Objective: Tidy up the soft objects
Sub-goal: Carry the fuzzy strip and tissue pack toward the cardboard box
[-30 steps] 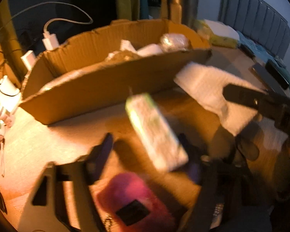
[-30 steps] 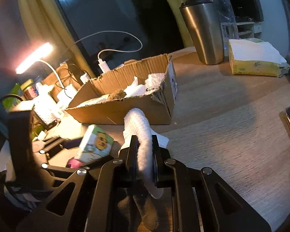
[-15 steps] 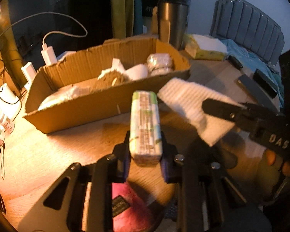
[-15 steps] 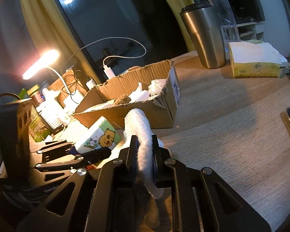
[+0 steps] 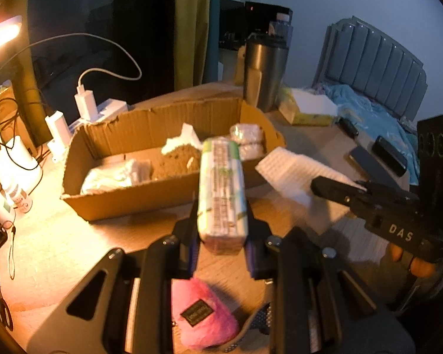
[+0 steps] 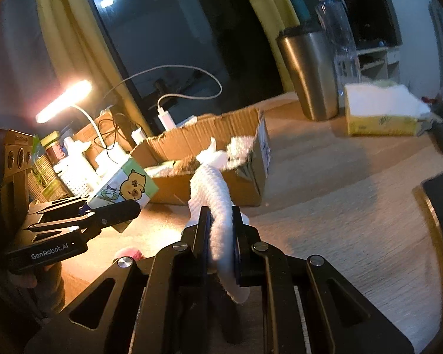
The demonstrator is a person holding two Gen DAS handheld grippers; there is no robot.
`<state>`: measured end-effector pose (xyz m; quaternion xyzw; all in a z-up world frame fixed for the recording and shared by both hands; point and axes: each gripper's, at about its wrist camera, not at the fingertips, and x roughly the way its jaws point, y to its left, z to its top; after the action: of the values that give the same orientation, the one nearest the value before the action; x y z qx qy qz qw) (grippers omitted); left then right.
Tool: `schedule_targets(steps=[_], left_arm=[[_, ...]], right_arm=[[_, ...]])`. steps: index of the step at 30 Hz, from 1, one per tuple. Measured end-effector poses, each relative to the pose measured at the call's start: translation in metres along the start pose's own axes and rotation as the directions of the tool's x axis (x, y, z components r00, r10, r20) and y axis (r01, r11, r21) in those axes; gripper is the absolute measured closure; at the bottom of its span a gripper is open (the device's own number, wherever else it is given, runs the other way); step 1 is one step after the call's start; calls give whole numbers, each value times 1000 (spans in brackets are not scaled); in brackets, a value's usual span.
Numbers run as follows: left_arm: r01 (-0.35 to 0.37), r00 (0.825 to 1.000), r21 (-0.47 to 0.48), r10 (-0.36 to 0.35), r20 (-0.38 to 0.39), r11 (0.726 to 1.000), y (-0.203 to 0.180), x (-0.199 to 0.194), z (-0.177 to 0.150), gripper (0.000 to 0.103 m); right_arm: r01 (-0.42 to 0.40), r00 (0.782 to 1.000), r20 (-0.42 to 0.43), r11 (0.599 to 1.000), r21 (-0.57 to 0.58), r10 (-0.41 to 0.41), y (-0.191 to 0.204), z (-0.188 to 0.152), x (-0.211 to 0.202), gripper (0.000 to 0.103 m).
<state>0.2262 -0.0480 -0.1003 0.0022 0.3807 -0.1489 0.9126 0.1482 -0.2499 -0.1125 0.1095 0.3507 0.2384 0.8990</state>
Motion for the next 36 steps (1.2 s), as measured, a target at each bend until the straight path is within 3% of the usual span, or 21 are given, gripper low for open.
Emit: schedule_targets(steps=[15, 31, 36], left_arm=[[93, 989, 0, -92, 119, 996, 20, -30, 33, 78], [90, 965, -37, -78, 249, 995, 51, -39, 78, 78], [87, 971, -85, -65, 229, 993, 64, -16, 82, 78]], right_arm=[[67, 995, 85, 991, -119, -57, 50, 38, -16, 89], [122, 986, 131, 976, -180, -99, 78, 87, 6, 89], [139, 984, 132, 972, -189, -115, 74, 100, 17, 89]])
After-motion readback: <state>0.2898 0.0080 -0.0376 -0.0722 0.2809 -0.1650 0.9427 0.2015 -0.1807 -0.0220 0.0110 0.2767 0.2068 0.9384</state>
